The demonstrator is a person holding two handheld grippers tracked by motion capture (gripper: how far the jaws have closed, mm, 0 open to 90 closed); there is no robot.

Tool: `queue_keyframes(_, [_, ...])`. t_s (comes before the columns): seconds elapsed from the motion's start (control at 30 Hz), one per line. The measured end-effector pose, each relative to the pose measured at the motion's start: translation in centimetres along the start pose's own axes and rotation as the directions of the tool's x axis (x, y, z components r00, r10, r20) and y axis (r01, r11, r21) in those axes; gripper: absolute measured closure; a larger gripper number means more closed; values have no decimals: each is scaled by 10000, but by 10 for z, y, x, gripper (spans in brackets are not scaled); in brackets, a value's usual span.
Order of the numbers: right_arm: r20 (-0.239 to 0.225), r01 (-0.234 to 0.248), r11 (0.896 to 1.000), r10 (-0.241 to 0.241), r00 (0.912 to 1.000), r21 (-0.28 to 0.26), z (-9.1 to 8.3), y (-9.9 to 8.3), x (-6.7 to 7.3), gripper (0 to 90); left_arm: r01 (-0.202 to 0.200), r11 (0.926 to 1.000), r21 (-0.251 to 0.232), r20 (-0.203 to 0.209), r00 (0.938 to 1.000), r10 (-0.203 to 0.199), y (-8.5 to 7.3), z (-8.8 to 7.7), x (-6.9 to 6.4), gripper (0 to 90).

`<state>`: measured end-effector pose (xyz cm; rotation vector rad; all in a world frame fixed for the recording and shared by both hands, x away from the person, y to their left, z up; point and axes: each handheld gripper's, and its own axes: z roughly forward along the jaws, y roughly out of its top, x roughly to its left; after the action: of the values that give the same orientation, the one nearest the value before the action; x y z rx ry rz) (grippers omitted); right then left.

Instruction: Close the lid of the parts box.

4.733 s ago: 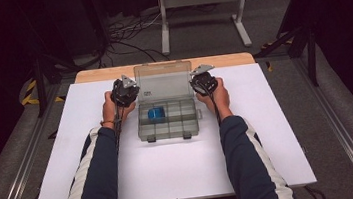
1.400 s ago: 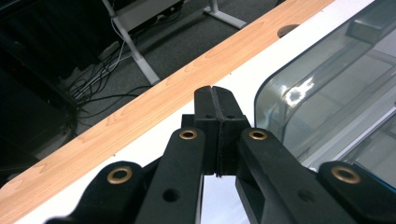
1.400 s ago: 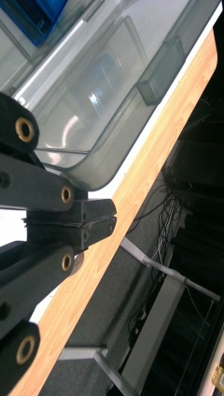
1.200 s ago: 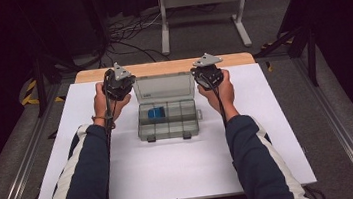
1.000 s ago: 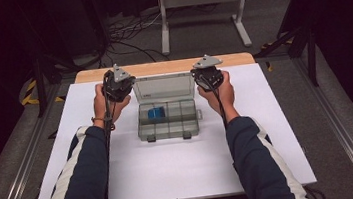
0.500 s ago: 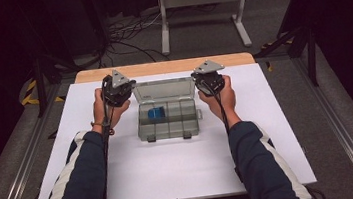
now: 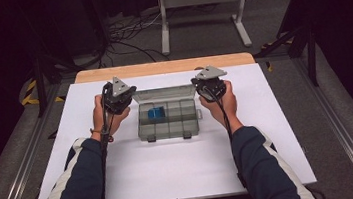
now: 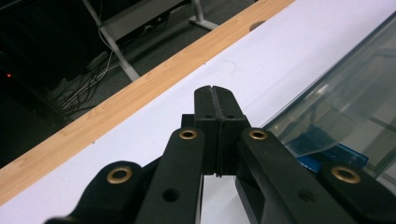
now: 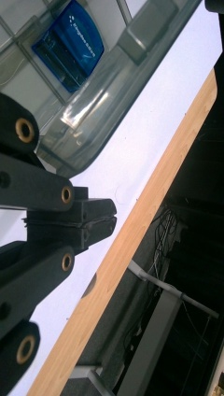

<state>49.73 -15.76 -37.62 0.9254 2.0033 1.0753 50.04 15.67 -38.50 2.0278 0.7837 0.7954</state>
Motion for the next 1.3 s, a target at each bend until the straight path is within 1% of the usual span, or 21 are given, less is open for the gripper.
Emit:
queue_keyframes(0.07, [-15,-38,10000,38,10000,-5,0,-1,0,900,15,10000,21,-11,10000,-15,0,-1,-1,897])
queue_keyframes(0.13, [0,-12,10000,12,10000,-38,-2,-3,2,900,-90,10000,6,-18,10000,90,-1,-1,-1,896])
queue_keyframes(0.3, [8,4,10000,-4,10000,-64,-4,-5,4,900,71,10000,-38,82,9999,-70,-3,-2,-3,896])
queue_keyframes(0.4, [29,66,10000,-66,10000,-63,-4,-6,4,900,21,10000,-59,73,10000,-21,-4,-2,-2,893])
queue_keyframes(0.43, [-8,36,10000,-36,10000,-84,-4,-7,4,900,71,10000,-66,73,9999,-70,-4,-2,-3,893])
queue_keyframes(0.5, [-8,32,10000,-32,10000,-77,-6,-8,5,900,19,10000,-93,29,10000,-19,-5,-2,-3,895])
queue_keyframes(0.57, [-19,-8,9999,8,10000,-121,-6,-9,6,900,46,9999,-100,73,10000,-45,-5,-3,-4,893])
queue_keyframes(0.6, [-19,-8,9999,8,10000,-121,-6,-9,6,900,-13,9999,-121,42,10000,14,-6,-3,-4,893])
queue_keyframes(0.77, [-55,-71,9999,70,10000,-154,-7,-11,6,900,-2,9999,-108,35,10000,2,-7,-4,-5,893])
queue_keyframes(0.97, [-224,-196,9997,193,9996,-164,-10,-13,7,900,84,9997,-208,74,9999,-82,-10,-4,-5,893])
queue_keyframes(1.07, [-337,-238,9996,232,9992,-181,-10,-14,7,900,98,9997,-204,184,9998,-95,-11,-4,-5,889])
queue_keyframes(1.1, [-422,-296,9993,286,9987,-214,-10,-15,7,900,134,9997,-218,158,9998,-131,-12,-4,-5,889])
queue_keyframes(1.2, [-403,-270,9993,259,9988,-266,-12,-15,8,900,107,9997,-224,164,9998,-104,-14,-4,-5,886])
queue_keyframes(1.23, [-465,-316,9991,303,9985,-285,-12,-15,8,900,61,9997,-227,113,9999,-58,-15,-4,-5,885])
queue_keyframes(1.27, [-479,-320,9991,306,9984,-288,-12,-15,8,900,150,9997,-198,204,9997,-146,-15,-4,-5,882])
queue_keyframes(1.3, [-515,-342,9990,326,9981,-297,-12,-16,8,900,131,9998,-181,209,9997,-127,-16,-4,-5,872])
